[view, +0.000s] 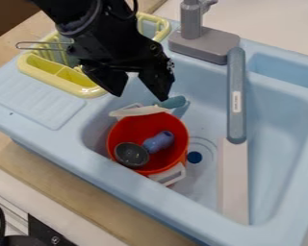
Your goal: Move the silver pot outside
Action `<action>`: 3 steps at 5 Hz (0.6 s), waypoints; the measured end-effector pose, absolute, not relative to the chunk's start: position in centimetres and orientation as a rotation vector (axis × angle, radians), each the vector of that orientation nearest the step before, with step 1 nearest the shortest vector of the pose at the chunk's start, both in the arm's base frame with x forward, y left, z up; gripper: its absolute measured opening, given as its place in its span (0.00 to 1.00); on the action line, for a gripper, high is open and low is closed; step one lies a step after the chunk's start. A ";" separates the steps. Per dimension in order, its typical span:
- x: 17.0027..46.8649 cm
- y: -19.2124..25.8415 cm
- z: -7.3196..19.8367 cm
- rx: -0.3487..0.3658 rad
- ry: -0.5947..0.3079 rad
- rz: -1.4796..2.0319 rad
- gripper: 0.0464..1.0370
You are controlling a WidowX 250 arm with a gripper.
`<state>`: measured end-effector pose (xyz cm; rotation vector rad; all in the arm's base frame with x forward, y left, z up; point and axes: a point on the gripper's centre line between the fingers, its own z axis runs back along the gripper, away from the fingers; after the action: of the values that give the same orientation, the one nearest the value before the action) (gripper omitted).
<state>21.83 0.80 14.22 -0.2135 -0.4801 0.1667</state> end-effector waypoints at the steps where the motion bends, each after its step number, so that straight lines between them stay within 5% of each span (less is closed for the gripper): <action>1: 21.6 0.8 13.8 -0.216 -0.466 0.174 0.96; 3: 22.0 1.5 14.1 -0.148 -0.465 0.227 0.96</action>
<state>22.04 1.51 14.11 -0.1482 -0.4654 0.2267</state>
